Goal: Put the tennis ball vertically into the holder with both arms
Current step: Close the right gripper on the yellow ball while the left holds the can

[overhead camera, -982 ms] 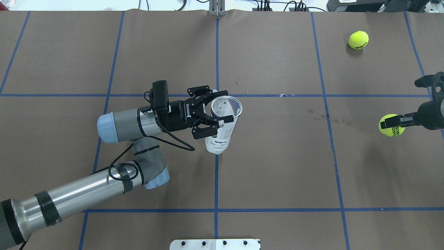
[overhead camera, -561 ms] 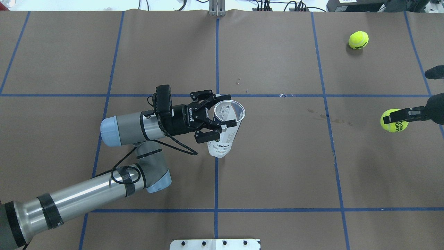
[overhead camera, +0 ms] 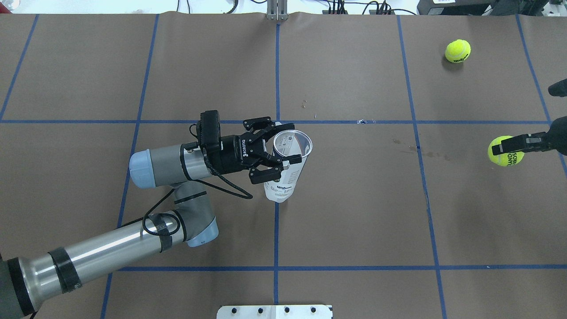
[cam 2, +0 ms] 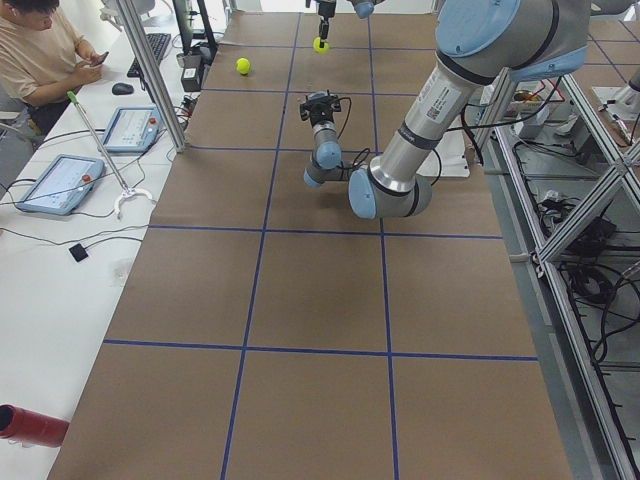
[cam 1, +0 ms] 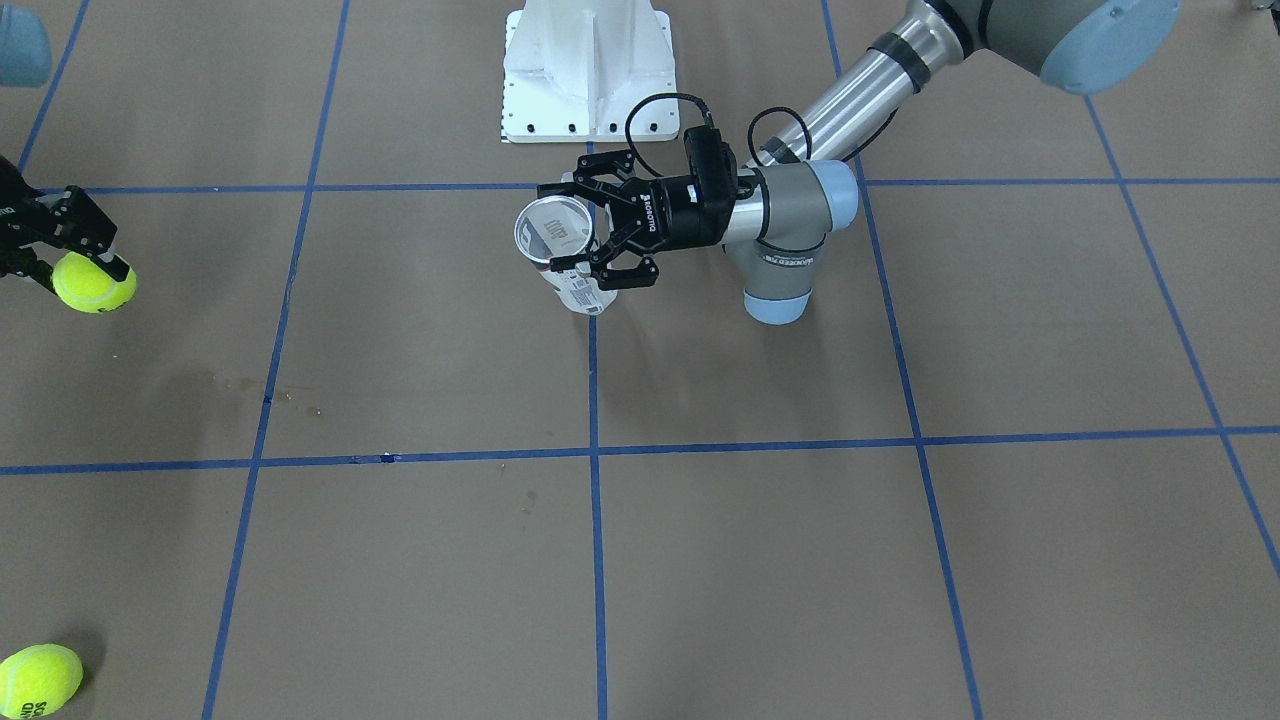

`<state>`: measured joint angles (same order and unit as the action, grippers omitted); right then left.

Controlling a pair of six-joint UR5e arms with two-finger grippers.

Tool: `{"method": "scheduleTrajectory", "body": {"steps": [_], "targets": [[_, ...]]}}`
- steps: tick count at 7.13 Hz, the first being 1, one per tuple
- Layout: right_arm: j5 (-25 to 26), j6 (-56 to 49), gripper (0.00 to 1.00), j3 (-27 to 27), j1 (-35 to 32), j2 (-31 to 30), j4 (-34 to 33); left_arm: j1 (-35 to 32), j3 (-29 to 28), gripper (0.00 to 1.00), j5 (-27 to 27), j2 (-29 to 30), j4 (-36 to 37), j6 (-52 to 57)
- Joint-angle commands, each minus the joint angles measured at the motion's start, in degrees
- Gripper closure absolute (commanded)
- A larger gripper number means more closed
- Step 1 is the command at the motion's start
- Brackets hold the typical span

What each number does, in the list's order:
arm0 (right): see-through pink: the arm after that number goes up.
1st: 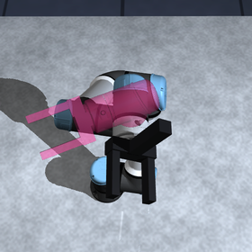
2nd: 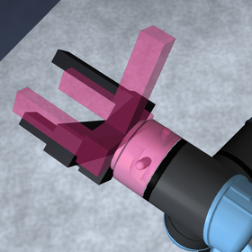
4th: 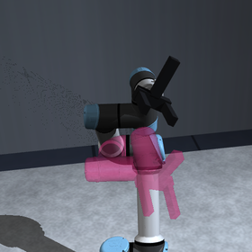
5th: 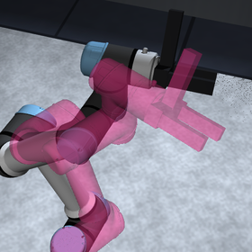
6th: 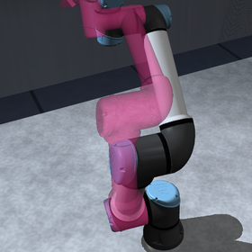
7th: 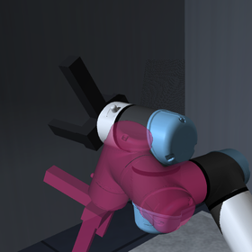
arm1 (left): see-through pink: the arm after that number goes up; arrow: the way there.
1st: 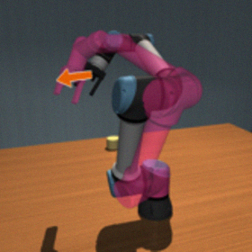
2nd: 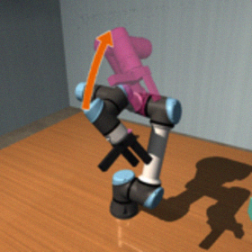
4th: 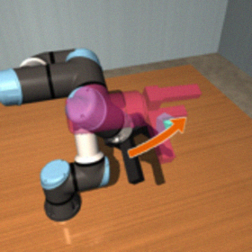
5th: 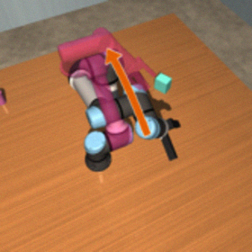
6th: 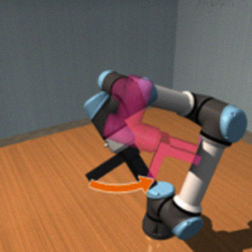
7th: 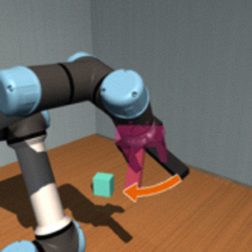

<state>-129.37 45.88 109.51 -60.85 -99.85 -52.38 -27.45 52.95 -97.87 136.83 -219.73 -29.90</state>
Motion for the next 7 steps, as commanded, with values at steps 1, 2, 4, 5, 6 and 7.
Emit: {"method": "scheduleTrajectory", "body": {"steps": [1,2,4,5,6,7], "targets": [[-0.01,0.00,1.00,0.01,-0.14,0.00,0.00,-0.06,-0.04,0.07,0.05,-0.07,0.00,-0.07],[-0.01,0.00,1.00,-0.08,-0.23,0.00,0.00,-0.14,0.04,0.02,0.05,-0.07,0.00,-0.07],[-0.01,0.00,1.00,-0.08,-0.49,0.00,0.00,-0.40,0.13,0.02,-0.04,-0.07,-0.17,-0.07],[-0.01,0.00,1.00,-0.08,-0.49,0.00,0.00,-0.49,0.13,0.02,-0.04,-0.16,-0.26,-0.07],[-0.01,0.00,1.00,-0.08,-0.49,0.00,0.00,-0.49,0.13,0.02,-0.04,-0.33,-0.26,-0.07],[-0.01,0.00,1.00,-0.08,-0.49,0.00,0.00,-0.49,0.22,0.02,-0.04,-0.33,-0.35,-0.07]]}}
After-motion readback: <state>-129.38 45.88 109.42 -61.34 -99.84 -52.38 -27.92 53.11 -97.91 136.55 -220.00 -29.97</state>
